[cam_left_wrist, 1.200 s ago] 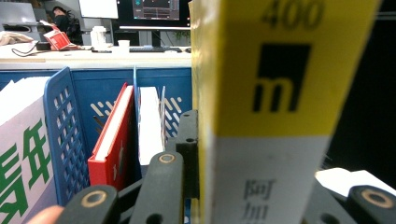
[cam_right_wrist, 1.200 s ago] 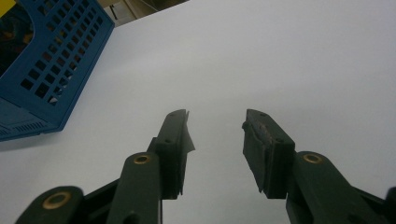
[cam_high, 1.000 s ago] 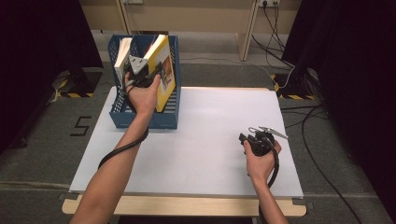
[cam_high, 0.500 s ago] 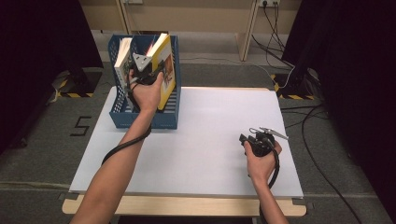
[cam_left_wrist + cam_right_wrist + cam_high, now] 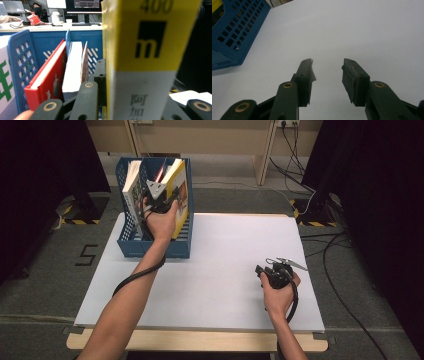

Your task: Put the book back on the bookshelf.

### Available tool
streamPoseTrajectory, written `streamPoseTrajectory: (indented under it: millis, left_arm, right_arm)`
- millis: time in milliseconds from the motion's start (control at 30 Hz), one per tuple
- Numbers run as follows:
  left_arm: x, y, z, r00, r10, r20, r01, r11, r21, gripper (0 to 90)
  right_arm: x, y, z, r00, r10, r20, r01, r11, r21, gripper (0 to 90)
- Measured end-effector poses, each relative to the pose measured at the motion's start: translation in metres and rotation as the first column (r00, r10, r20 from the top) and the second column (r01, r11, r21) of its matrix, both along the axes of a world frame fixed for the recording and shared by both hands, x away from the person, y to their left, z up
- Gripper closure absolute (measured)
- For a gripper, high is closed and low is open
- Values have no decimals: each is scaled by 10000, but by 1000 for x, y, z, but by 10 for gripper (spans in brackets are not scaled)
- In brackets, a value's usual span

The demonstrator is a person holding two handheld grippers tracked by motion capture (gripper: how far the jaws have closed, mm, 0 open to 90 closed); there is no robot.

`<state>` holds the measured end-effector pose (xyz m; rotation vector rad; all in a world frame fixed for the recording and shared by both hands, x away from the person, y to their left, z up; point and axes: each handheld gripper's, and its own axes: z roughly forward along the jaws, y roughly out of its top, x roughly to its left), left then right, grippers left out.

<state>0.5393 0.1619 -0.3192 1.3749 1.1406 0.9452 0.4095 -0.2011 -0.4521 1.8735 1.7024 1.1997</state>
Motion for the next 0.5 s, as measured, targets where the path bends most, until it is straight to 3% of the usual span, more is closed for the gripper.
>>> streamPoseTrajectory:
  millis: [500]
  left_arm:
    - [9, -2, -18, 9998, 19, -219, -21, 10000, -57, 745]
  right_arm:
    - [0, 1, -2, 10000, 9, -79, -9, 10000, 17, 600]
